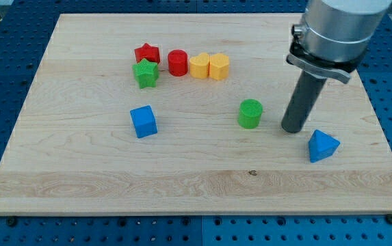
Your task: Push the green circle at the bottom of the red circle
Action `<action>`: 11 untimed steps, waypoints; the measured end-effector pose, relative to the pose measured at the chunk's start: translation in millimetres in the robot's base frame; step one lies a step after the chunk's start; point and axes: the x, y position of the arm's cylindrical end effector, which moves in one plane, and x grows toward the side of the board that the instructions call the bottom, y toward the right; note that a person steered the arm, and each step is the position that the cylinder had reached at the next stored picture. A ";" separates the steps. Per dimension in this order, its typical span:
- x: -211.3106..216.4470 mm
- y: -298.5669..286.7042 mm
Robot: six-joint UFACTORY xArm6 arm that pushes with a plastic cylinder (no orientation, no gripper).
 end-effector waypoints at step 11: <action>-74.5 -146.6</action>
